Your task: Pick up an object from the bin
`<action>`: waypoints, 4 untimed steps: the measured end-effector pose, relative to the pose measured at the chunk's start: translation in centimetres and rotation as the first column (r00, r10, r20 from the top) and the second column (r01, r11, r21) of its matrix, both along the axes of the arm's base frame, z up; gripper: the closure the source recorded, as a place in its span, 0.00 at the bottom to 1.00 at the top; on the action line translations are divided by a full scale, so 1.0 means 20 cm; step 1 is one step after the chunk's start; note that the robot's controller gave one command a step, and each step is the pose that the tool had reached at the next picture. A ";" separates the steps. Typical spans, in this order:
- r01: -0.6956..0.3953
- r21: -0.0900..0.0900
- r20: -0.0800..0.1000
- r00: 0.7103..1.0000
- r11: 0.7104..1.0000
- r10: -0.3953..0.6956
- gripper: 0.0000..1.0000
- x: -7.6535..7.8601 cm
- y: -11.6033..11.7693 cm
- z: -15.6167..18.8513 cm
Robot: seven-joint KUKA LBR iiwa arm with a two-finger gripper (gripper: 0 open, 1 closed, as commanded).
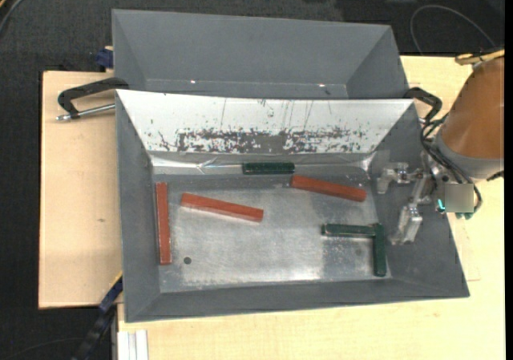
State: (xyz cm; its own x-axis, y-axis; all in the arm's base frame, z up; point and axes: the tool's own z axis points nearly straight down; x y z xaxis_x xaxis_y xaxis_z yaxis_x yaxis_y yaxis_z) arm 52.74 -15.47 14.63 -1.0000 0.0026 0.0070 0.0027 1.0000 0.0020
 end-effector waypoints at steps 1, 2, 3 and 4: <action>-0.192 0.001 0.006 0.981 0.981 0.192 0.00 0.08 0.26 -0.38; -0.192 -0.002 0.008 0.981 0.981 0.192 1.00 0.08 0.25 -0.37; -0.192 -0.002 0.008 0.981 0.981 0.192 0.00 0.08 0.25 -0.37; -0.192 -0.002 0.008 0.981 0.981 0.192 1.00 0.08 0.25 -0.37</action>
Offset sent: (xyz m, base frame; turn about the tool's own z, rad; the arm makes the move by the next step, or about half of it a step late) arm 0.0147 0.0494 -0.0756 -0.1928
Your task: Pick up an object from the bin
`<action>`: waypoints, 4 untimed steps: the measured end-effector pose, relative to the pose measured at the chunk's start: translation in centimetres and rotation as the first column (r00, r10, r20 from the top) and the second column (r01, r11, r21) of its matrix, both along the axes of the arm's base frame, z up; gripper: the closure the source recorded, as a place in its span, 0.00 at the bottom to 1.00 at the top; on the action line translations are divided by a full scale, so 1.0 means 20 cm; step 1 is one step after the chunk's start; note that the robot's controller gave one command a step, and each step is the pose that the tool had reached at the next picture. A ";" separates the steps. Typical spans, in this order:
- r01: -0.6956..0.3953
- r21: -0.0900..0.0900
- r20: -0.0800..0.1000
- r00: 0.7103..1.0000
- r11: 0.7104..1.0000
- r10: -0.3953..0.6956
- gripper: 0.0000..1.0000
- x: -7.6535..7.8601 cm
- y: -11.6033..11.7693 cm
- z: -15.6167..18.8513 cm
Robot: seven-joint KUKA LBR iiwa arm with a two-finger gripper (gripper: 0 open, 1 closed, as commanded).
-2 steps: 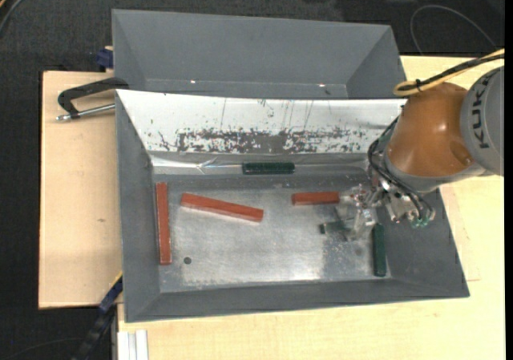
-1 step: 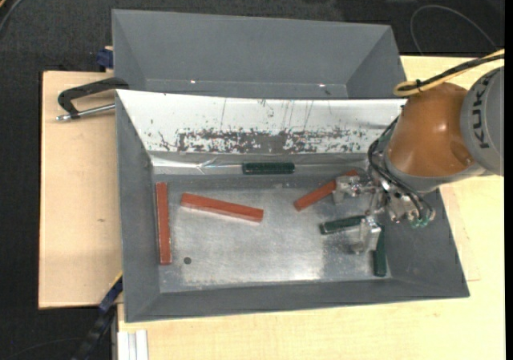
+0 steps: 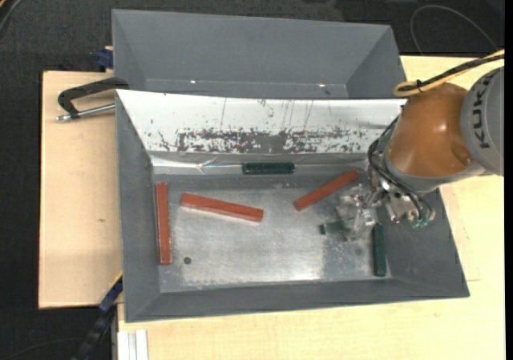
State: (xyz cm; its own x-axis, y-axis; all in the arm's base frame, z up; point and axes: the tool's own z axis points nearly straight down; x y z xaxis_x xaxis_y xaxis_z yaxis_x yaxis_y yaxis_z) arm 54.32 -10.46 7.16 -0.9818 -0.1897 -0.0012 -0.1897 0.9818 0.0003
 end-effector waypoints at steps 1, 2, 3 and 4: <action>0.000 0.000 0.000 1.000 1.000 0.000 0.00 0.00 0.00 0.00; 0.000 0.000 0.000 1.000 1.000 0.000 1.00 0.00 0.00 0.00; 0.000 0.000 0.000 1.000 1.000 0.000 0.00 0.00 0.00 0.00; 0.000 0.000 0.000 1.000 1.000 0.000 1.00 0.00 0.00 0.00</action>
Offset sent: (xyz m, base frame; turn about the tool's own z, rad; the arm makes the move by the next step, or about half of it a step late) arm 0.0000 0.0000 0.0000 0.0000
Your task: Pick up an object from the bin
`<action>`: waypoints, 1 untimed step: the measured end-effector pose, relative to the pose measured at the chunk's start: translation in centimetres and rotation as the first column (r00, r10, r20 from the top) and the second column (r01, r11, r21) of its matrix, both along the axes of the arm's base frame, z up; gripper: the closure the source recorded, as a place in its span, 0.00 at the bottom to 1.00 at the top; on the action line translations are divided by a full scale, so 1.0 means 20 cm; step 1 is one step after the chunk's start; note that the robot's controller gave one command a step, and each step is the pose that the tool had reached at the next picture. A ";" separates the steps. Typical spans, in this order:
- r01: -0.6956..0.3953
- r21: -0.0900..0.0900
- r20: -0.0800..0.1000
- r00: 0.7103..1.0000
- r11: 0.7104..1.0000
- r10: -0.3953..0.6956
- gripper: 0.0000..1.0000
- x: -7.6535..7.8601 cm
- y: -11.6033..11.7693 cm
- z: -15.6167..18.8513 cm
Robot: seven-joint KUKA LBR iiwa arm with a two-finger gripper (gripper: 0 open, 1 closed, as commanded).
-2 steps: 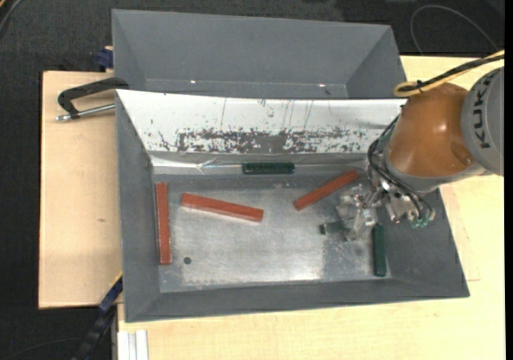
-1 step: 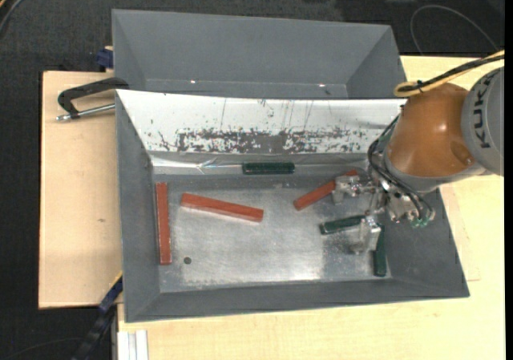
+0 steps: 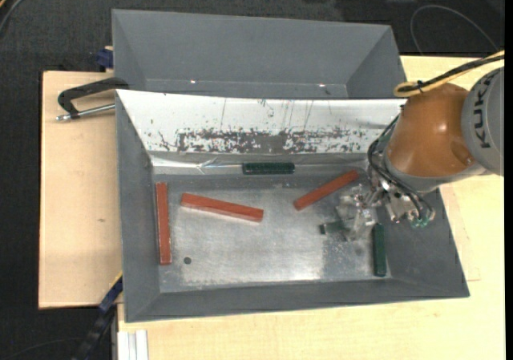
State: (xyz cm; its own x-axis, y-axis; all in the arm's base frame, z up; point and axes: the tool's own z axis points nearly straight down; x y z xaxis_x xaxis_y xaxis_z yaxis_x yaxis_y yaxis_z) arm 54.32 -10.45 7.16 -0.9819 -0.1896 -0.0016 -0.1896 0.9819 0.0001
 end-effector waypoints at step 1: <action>0.000 0.000 0.000 1.000 1.000 0.000 0.00 0.00 0.00 0.00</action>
Offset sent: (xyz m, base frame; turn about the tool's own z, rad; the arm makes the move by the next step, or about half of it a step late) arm 0.0000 0.0000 0.0000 0.0000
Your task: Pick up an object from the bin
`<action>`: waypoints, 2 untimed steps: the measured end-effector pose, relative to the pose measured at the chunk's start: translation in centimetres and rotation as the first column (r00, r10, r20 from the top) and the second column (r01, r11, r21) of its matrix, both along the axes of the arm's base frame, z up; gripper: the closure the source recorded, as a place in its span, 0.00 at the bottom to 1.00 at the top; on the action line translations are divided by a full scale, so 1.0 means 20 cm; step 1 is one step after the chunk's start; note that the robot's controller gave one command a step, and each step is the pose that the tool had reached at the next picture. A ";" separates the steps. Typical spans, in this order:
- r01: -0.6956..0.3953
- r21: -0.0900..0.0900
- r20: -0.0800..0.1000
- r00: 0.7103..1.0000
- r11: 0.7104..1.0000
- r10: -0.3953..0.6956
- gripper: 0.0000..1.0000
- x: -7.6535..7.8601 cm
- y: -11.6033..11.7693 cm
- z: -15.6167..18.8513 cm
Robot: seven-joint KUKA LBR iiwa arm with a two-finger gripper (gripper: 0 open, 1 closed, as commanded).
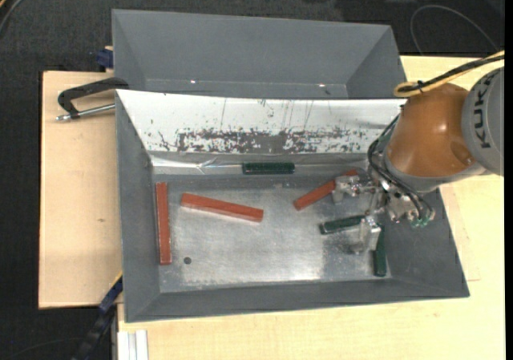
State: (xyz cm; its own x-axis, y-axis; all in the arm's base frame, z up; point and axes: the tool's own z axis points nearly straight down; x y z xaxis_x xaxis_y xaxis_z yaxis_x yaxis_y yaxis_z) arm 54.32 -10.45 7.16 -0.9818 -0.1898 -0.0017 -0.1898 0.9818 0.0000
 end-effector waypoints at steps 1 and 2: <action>0.000 0.000 0.000 1.000 1.000 0.000 1.00 0.00 0.00 0.00; 0.000 0.000 0.000 1.000 1.000 0.000 0.00 0.00 0.00 0.00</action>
Offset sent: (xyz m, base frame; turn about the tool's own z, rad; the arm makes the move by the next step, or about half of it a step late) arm 0.0000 0.0000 0.0000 0.0000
